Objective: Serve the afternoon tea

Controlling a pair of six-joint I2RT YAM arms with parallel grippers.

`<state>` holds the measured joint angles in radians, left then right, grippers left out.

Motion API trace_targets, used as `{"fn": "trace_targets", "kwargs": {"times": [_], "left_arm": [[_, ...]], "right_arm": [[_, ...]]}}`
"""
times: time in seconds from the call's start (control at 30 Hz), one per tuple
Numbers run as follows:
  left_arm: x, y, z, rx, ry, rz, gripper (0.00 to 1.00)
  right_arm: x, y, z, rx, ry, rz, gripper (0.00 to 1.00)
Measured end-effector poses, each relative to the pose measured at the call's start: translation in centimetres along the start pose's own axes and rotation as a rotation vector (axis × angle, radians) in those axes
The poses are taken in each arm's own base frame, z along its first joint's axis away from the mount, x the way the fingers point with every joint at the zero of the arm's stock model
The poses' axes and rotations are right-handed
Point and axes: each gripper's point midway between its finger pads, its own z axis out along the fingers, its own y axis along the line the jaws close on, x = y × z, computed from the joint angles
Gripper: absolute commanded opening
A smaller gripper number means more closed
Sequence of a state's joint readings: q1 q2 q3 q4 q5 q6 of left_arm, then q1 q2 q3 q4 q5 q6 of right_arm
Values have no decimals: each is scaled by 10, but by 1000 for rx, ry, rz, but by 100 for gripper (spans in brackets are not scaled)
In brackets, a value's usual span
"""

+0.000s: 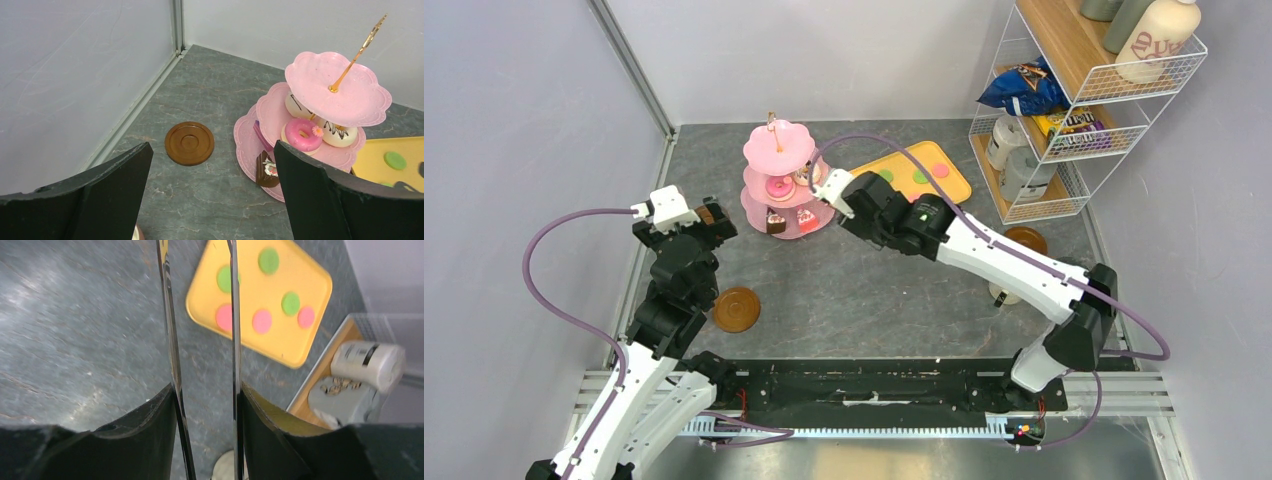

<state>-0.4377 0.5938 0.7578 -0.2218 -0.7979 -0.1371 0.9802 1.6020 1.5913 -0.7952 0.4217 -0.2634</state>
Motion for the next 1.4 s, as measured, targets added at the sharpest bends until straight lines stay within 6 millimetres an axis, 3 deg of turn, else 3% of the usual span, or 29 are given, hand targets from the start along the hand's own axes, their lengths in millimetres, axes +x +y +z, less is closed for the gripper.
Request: {"fn": "trace_targets", "kwargs": {"times": [0.3, 0.43, 1.0, 1.4], "left_arm": [[1, -4, 0, 23, 4, 0, 100], [1, -5, 0, 25, 6, 2, 100], [3, -10, 1, 47, 12, 0, 100], [3, -10, 1, 49, 12, 0, 100]], "right_arm": [[77, -47, 8, 75, 186, 258, 53], [101, -53, 14, 89, 253, 323, 54], [141, -17, 77, -20, 453, 334, 54], [130, -22, 100, -1, 449, 327, 54]]}}
